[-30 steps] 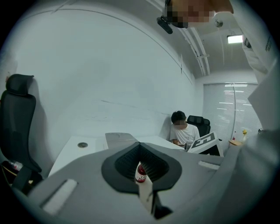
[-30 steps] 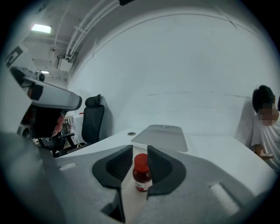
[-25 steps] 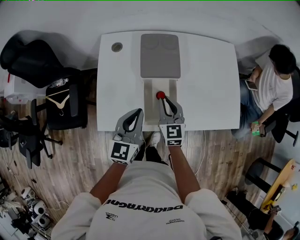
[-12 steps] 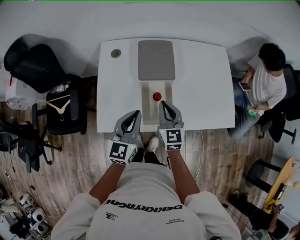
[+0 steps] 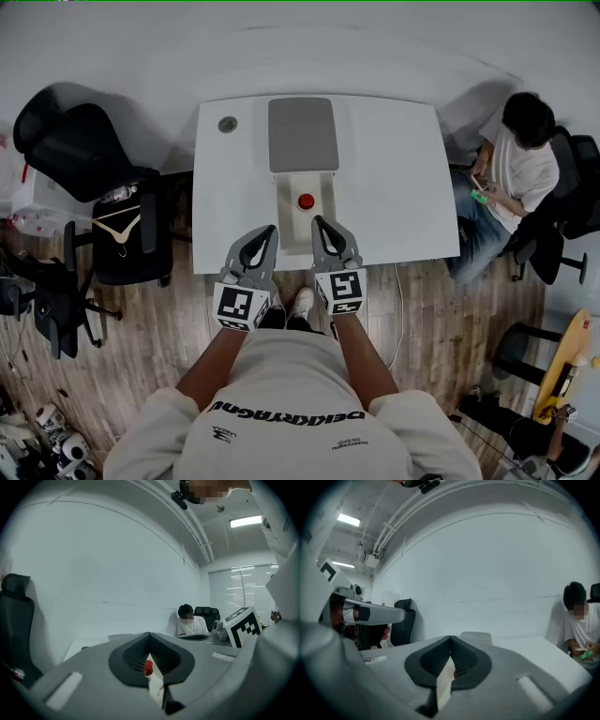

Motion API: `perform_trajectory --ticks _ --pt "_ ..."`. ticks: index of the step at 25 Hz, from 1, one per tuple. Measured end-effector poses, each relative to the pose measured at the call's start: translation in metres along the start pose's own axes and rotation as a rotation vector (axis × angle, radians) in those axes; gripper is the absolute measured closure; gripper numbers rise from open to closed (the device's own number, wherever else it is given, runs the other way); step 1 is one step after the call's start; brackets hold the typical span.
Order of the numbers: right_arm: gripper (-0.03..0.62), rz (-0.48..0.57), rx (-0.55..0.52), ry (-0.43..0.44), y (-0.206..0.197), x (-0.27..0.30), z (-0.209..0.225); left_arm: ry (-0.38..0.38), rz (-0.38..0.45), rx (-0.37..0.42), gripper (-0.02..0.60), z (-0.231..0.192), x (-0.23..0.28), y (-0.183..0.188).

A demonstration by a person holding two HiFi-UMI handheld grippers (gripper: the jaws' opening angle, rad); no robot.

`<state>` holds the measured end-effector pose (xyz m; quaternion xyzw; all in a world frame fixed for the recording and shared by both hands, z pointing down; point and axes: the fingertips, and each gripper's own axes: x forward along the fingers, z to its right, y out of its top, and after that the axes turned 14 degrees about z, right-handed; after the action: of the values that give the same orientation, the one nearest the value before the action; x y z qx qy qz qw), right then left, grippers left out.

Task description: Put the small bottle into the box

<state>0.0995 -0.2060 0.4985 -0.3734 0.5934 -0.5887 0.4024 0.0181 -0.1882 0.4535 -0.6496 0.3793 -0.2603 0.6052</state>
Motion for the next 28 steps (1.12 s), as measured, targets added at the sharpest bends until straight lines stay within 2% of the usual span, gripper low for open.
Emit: perform_trajectory --ticks 17,28 --pt "0.597 0.105 0.025 0.008 0.054 -0.022 -0.020 -0.029 0.057 0.026 0.580 0.011 -0.007 0.025" --pt "0.597 0.124 0.023 0.029 0.069 -0.029 -0.032 -0.058 0.072 0.019 0.580 0.021 -0.005 0.033"
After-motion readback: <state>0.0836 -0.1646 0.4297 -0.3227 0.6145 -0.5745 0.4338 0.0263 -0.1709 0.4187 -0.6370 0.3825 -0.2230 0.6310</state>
